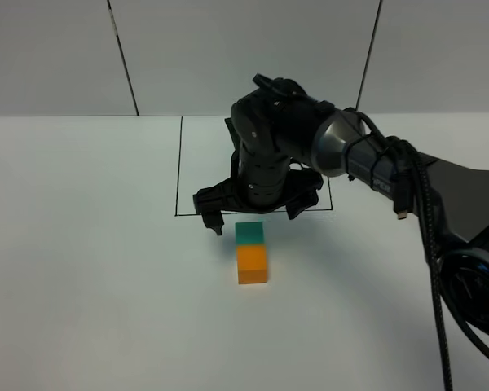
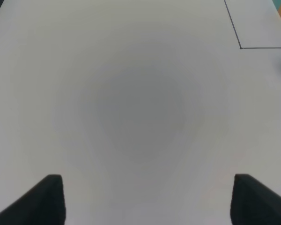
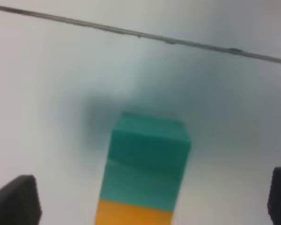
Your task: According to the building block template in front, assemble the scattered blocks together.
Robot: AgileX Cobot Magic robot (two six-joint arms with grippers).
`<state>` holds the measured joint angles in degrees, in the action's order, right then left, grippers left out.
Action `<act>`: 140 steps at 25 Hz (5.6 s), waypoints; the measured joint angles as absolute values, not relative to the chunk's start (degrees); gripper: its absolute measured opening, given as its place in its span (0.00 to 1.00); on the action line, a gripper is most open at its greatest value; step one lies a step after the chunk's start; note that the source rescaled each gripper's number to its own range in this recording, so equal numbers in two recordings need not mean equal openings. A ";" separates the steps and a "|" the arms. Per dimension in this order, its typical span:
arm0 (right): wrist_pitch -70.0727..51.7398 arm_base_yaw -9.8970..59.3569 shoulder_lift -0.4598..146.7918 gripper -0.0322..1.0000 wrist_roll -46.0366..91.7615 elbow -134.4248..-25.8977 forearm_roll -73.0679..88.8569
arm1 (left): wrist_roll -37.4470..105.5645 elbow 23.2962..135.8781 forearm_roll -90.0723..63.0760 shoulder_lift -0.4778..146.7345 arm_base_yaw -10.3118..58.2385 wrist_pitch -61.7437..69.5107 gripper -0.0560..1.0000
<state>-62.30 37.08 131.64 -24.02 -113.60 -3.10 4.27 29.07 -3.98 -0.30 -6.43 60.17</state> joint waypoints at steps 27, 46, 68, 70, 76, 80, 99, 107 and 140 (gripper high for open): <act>-55.79 1.24 106.12 1.00 -4.70 -92.55 -0.50 | 4.22 29.07 -3.98 -0.30 -6.43 60.17 0.65; -50.46 4.21 63.09 1.00 -4.05 -57.34 -3.17 | 4.14 29.07 -3.98 -0.30 -6.43 60.17 0.65; -61.49 4.21 14.16 1.00 -6.90 -33.31 -3.23 | 4.14 29.07 -3.98 -0.30 -6.43 60.17 0.65; -61.94 4.21 11.23 1.00 -6.90 -32.04 -3.23 | 4.14 29.07 -3.98 -0.30 -6.43 60.17 0.65; -62.21 4.21 1.93 1.00 -3.41 -28.64 -2.00 | 4.14 29.07 -3.98 -0.30 -6.43 60.17 0.65; -61.80 4.21 0.71 0.99 -0.81 -28.59 -0.55 | 4.14 29.07 -3.98 -0.30 -6.43 60.17 0.65; -61.73 1.07 0.71 0.74 0.43 -28.59 -2.95 | 4.23 29.07 -3.98 -0.30 -6.43 60.17 0.65; -61.61 0.91 0.71 0.74 0.43 -28.59 -3.00 | 4.23 29.07 -3.98 -0.30 -6.43 60.17 0.65; -61.56 0.91 0.71 0.74 0.43 -28.59 -3.00 | 4.17 29.07 -3.98 -0.30 -6.43 60.17 0.65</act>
<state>-61.56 0.91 0.71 0.43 -28.59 -3.00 4.17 29.07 -3.98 -0.30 -6.43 60.17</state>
